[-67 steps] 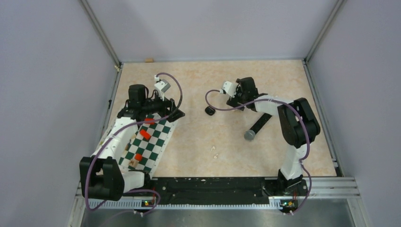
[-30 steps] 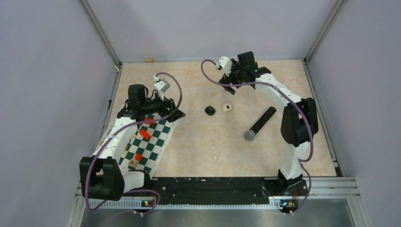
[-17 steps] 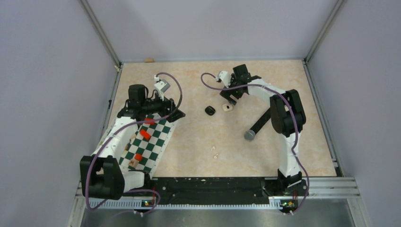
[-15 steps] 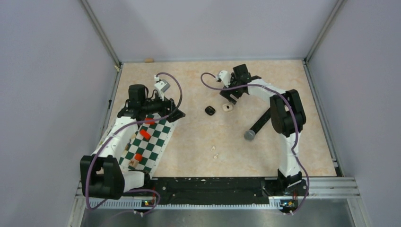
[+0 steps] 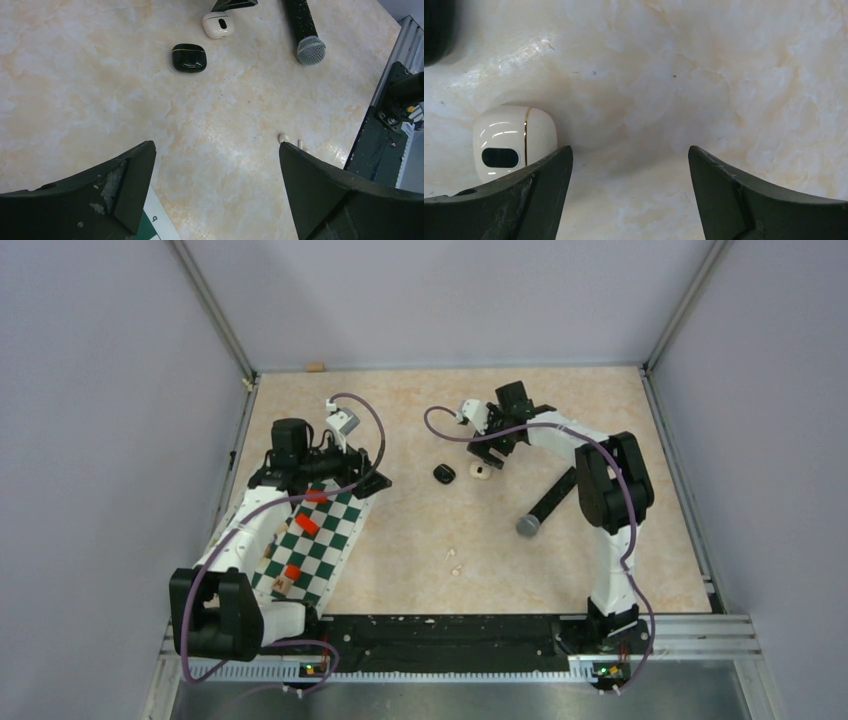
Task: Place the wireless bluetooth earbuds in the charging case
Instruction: Pick up the charging case at the center of the board.
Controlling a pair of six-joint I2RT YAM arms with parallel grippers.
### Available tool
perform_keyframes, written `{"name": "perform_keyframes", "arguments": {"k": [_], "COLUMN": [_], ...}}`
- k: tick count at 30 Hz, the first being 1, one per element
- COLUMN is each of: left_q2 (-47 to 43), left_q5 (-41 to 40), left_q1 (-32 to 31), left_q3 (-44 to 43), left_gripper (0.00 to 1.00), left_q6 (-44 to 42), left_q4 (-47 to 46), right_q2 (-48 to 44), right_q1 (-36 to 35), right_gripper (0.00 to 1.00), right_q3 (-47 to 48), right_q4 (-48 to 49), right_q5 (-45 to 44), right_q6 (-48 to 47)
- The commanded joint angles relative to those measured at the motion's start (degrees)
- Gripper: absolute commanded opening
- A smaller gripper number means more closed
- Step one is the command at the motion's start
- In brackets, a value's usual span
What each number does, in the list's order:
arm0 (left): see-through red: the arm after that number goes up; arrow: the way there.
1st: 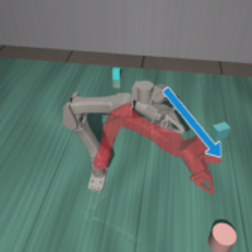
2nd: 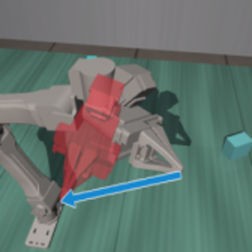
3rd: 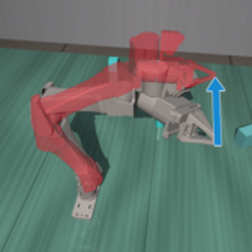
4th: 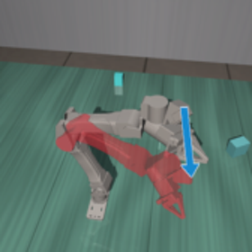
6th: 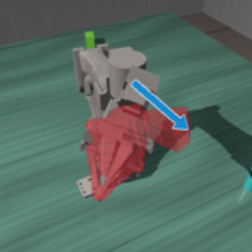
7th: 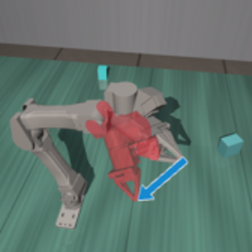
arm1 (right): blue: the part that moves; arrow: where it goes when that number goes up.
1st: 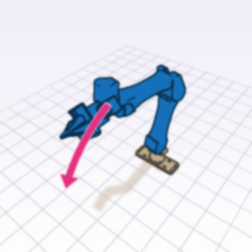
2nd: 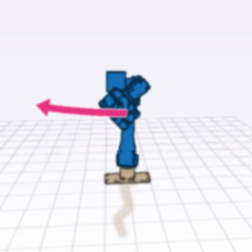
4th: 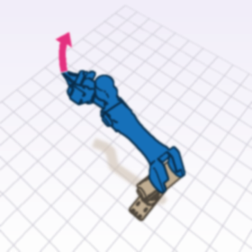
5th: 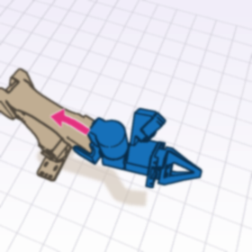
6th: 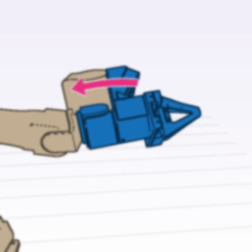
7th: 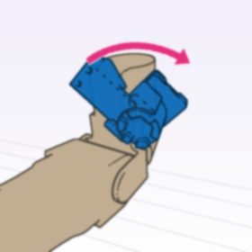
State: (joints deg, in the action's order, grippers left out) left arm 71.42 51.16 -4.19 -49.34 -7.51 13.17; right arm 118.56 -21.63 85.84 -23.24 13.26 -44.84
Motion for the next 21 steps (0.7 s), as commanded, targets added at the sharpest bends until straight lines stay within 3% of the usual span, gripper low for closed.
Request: {"name": "perform_keyframes", "arguments": {"k": [1,6,11,21], "left_q2": [-0.58,-0.94,-0.94,-0.85], "left_q5": [1.56,1.83,2.25,3.14], "left_q1": [0.32,0.32,0.32,0.32], "left_q3": [0.16,0.3,0.39,0.47], "left_gripper": [0.99,0.99,0.99,0.99], "left_q6": [-0.64,-0.62,-0.47,-0.05], "left_q4": [-1.74,-1.73,-1.87,-2.4], "right_q2": [-4.18,-4.19,-1.76,-3.95], "right_q1": [0.57,3.57,6.51,5.85], "right_gripper": [0.85,0.84,0.81,0.71], "right_q3": [-0.33,5.34,10.8,3.76], "right_q4": [-3.12,-10.36,-16.35,-12.33], "right_q5": [2.99,8.34,14.65,15.78], "right_q6": [0.11,2.51,11.46,31.14]}}
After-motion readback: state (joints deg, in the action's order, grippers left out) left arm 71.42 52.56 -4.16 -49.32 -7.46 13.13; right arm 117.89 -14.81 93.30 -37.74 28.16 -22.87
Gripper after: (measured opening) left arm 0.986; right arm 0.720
